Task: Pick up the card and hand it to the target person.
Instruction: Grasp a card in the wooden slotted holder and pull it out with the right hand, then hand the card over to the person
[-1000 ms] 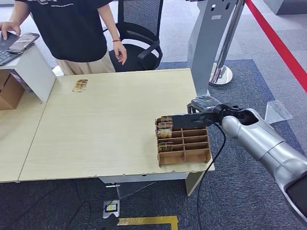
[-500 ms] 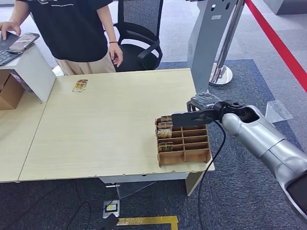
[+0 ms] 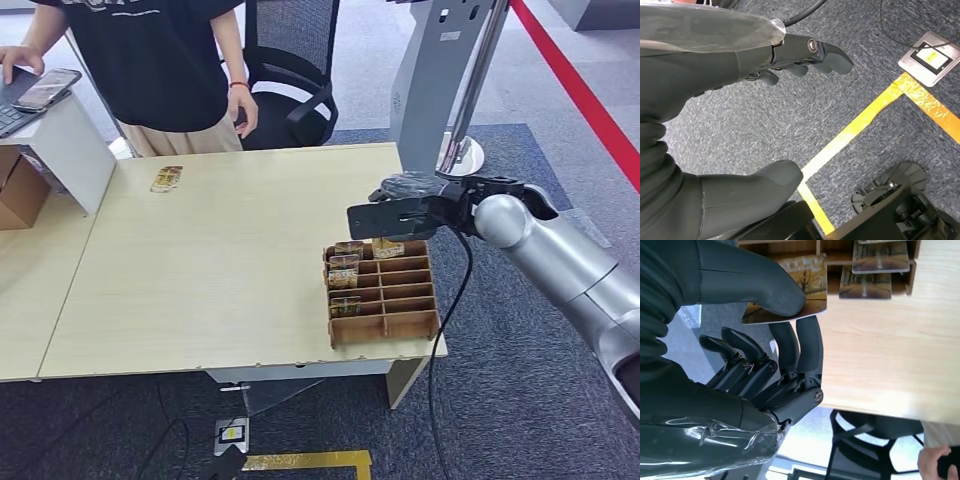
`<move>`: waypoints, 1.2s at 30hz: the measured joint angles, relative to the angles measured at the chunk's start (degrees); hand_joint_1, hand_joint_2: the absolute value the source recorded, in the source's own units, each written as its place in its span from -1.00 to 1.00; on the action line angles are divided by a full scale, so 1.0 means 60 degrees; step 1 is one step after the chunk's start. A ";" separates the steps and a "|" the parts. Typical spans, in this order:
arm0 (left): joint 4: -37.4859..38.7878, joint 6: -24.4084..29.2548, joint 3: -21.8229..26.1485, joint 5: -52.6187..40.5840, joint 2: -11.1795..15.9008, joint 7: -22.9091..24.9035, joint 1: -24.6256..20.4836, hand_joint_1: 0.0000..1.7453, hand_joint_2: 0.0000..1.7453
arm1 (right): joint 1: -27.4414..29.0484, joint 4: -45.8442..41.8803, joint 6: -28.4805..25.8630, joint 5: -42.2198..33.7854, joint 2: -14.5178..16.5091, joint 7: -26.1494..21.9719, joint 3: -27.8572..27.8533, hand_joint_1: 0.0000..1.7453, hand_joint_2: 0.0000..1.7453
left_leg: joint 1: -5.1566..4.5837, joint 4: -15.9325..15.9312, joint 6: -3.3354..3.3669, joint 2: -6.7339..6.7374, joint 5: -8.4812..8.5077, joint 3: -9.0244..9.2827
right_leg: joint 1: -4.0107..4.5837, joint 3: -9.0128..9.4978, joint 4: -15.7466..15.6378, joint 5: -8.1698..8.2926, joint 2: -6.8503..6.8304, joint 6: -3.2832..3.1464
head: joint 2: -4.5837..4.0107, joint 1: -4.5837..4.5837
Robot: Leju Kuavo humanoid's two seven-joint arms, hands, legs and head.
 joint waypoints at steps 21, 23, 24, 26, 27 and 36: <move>0.0000 0.0197 -0.0043 0.0024 -0.0067 -0.0075 0.0145 -1.00 1.00 | -0.1398 -0.1467 -0.7511 -0.1153 -0.0415 -0.0547 -0.1535 1.00 1.00 | 0.0000 0.0000 0.0009 -0.0002 0.0007 -0.0005 | 0.0000 0.0016 -0.0004 0.0018 -0.0006 0.0010 | 0.0000 -0.0001; 0.0000 0.0200 -0.0072 -0.0009 -0.0105 -0.0043 0.0070 -1.00 1.00 | -0.1020 -0.0910 -0.8517 -0.1715 -0.0004 -0.1263 -0.1884 1.00 1.00 | -0.0001 0.0000 0.0008 -0.0003 0.0011 -0.0008 | 0.0001 0.0016 0.0000 0.0022 -0.0007 0.0009 | 0.0000 0.0000; 0.0000 0.0207 -0.0093 -0.0008 -0.0128 -0.0028 0.0015 -1.00 1.00 | -0.0864 -0.0455 -0.8930 -0.2220 0.0315 -0.1779 -0.2068 1.00 1.00 | -0.0001 -0.0001 0.0006 -0.0002 0.0014 -0.0008 | 0.0001 0.0015 0.0003 0.0023 -0.0006 0.0008 | 0.0000 0.0001; 0.0000 0.0230 -0.0132 0.0005 -0.0178 -0.0017 -0.0083 -1.00 1.00 | -0.0647 0.0516 -0.9399 -0.3364 0.0987 -0.2672 -0.2412 1.00 1.00 | 0.0000 -0.0001 -0.0001 -0.0002 0.0019 -0.0006 | 0.0002 0.0012 0.0007 0.0024 -0.0002 0.0006 | 0.0000 0.0000; 0.0000 0.0250 -0.0149 0.0016 -0.0201 -0.0017 -0.0117 -1.00 1.00 | -0.0578 0.1016 -0.9506 -0.3900 0.1333 -0.2947 -0.2581 1.00 1.00 | 0.0001 -0.0003 -0.0003 -0.0003 0.0022 -0.0006 | 0.0003 0.0010 0.0009 0.0024 -0.0002 0.0005 | 0.0000 -0.0002; 0.0000 0.0396 -0.0207 0.0190 -0.0306 0.0031 -0.0103 -1.00 1.00 | -0.0487 0.4210 -1.0283 -0.4867 0.3435 -0.2464 -0.3227 1.00 1.00 | 0.0005 -0.0013 -0.0006 -0.0003 0.0023 -0.0015 | 0.0009 -0.0008 0.0010 0.0021 0.0000 0.0004 | 0.0000 -0.0002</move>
